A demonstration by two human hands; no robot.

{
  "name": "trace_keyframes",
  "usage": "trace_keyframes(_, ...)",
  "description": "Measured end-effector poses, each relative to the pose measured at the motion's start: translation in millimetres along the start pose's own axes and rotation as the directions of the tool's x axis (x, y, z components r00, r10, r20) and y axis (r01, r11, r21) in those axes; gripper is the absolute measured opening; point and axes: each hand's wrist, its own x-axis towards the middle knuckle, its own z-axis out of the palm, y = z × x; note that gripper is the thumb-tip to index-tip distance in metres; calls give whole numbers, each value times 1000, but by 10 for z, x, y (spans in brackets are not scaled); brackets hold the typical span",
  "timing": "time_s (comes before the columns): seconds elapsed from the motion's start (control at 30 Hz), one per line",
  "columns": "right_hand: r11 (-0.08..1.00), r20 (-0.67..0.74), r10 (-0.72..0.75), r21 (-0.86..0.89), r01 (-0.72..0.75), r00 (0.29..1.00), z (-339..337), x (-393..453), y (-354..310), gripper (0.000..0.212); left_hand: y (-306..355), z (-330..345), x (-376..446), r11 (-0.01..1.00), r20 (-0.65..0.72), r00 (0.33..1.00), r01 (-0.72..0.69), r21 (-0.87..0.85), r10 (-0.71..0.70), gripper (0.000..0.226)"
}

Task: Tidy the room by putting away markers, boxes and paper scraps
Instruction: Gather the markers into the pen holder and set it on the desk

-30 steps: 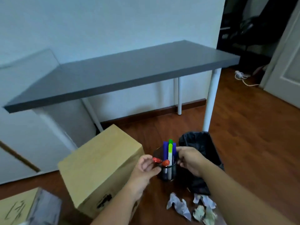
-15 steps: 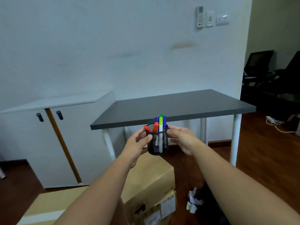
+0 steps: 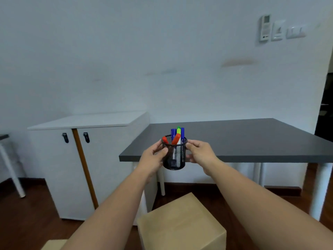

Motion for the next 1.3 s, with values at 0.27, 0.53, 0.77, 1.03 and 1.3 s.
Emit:
trace_keyframes(0.27, 987, 112, 53, -155, -35, 992, 257, 745, 255, 49, -373, -235, 725, 990, -94, 993, 78, 121, -67, 46)
trace_keyframes(0.53, 981, 167, 42, -192, -9, 985, 599, 1386, 343, 51, -505, -564, 1322, 979, -146, 982, 142, 146, -121, 47)
trace_keyframes(0.77, 981, 191, 27, -193, 11, 981, 857, 2024, 545, 48, -715, -831, 1876, 971, -176, 975, 164, 176, -133, 48)
trace_keyframes(1.03, 986, 63, -15, -165, 25, 998, 1132, 2869, 867, 62, -999, -993, 2666, 960, -202, 975, 139, 244, -90, 57)
trace_keyframes(1.3, 982, 73, -11, -185, 24, 997, 1164, 3745, 1237, 64, -1469, -1060, 3587, 959, -195, 973, 164, 229, -120, 45)
